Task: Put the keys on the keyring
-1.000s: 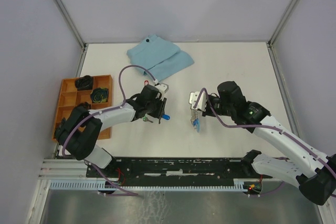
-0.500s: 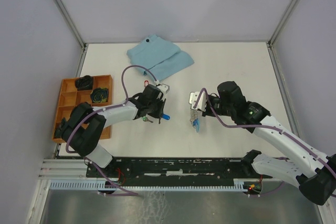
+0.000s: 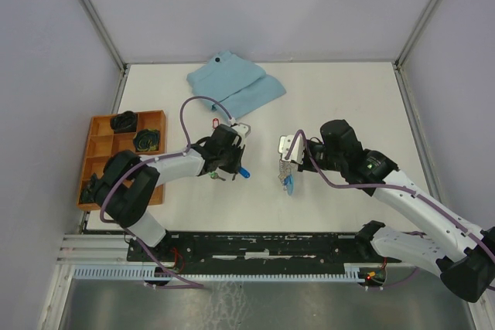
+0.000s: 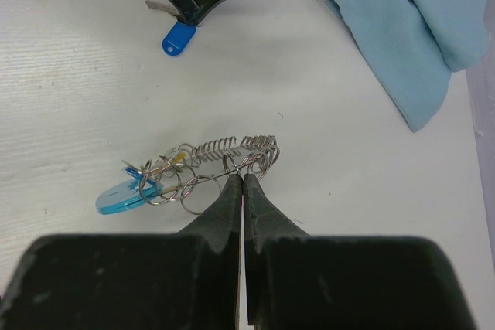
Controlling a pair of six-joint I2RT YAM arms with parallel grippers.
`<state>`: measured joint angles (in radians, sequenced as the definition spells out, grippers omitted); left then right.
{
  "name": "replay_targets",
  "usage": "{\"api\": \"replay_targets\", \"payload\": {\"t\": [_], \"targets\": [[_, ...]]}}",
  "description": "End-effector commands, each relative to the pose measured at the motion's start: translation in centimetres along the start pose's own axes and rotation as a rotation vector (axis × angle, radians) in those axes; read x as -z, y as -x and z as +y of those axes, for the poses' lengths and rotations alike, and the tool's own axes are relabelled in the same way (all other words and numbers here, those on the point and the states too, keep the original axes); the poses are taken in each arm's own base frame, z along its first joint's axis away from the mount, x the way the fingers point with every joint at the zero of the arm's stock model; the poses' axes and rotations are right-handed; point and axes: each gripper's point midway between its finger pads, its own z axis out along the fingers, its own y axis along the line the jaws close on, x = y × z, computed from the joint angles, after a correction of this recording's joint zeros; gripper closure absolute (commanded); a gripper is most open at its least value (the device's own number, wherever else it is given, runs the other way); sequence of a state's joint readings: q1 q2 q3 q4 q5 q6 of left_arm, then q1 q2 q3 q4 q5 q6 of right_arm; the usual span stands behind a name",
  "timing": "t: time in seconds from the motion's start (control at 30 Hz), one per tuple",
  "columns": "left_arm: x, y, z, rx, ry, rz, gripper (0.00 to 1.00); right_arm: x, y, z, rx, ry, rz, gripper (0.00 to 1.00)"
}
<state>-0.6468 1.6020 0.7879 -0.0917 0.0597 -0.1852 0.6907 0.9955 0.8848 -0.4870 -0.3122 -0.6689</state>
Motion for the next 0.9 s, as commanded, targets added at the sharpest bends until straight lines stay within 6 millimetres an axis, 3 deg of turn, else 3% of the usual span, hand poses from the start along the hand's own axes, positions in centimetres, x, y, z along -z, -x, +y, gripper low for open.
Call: {"api": "replay_targets", "payload": {"t": [0.0,0.2,0.4,0.6,0.87], "targets": [[-0.4,0.9,0.2,0.024,0.017,-0.024,0.92,0.7,1.5,-1.2,0.02,-0.052,-0.056,0.99],[-0.1,1.4,0.5,0.003,0.028,-0.052,0.97,0.7,1.5,-1.2,0.02,-0.049,-0.056,0.99],[1.6,3.6,-0.1,-0.082,-0.011,-0.179,0.97,0.8,1.6,-1.2,0.019,-0.051,-0.058,0.99],[5.4,7.7,-2.1,-0.207,-0.105,-0.425,0.97,0.7,1.7,-1.3,0.016,-0.053,-0.061,0.99],[10.3,10.7,-5.4,-0.421,-0.247,-0.726,0.97,0.3,1.9,-1.2,0.041,-0.046,-0.084,0.99]]}}
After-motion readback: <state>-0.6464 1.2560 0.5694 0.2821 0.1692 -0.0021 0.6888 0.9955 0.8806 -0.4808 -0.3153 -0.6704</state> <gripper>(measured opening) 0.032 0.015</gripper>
